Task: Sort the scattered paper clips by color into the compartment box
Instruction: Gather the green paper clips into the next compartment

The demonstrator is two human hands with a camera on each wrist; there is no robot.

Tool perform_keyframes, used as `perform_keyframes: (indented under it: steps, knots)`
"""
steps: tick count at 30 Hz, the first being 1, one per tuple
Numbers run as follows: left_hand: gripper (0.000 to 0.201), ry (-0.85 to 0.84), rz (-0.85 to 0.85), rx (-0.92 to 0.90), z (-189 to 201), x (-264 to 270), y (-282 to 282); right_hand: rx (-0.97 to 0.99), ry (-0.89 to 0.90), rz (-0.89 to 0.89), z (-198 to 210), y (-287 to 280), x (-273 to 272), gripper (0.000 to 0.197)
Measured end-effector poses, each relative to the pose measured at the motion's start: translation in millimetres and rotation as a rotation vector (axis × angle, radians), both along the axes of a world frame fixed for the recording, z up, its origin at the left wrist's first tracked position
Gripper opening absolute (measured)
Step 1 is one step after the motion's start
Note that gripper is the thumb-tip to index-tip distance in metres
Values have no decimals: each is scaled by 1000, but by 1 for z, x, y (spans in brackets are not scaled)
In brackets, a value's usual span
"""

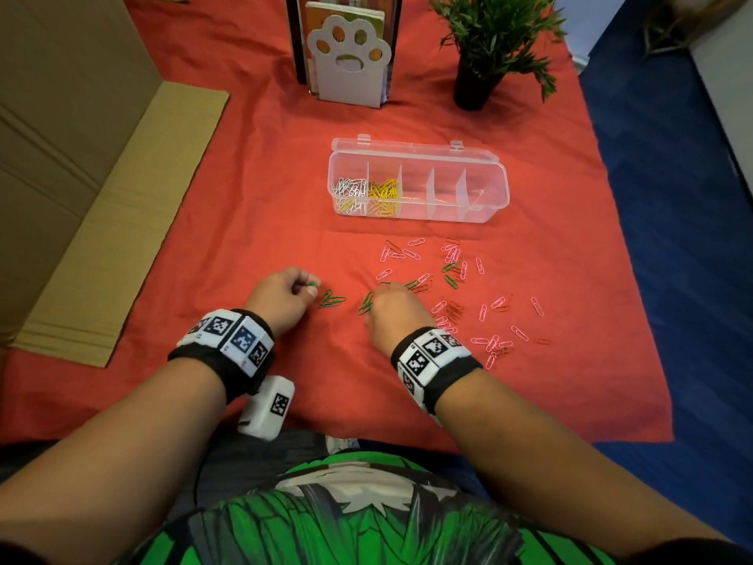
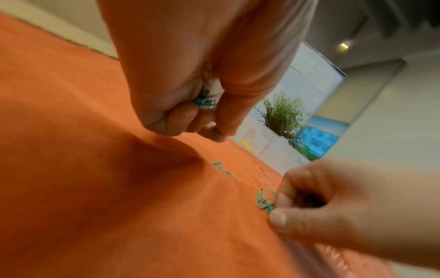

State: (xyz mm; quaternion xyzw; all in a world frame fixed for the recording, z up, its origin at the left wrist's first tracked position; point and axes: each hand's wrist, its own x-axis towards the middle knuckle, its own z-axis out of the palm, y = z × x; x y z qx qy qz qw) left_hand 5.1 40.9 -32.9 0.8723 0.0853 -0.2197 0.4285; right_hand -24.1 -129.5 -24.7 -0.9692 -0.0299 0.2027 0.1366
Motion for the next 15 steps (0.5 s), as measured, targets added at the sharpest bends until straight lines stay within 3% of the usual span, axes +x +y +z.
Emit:
perform_keyframes:
  steps: [4,7,9,13,15]
  knots:
    - [28,280,342,-407,11,1,-9,-16,49,71,6,1,1,31]
    - [27,334,445,-499,16,3,-13,5,94,31,5,-3,8,26]
    - [26,279,394,-399,12,6,-14,14,112,-32,8,-5,13,25]
    - [19,-30,-68,237,-2,2,-16,34,141,-124,13,-1,19,30]
    - [28,-134,-181,365,-8,-2,-16,17,137,-114,12,4,20,37]
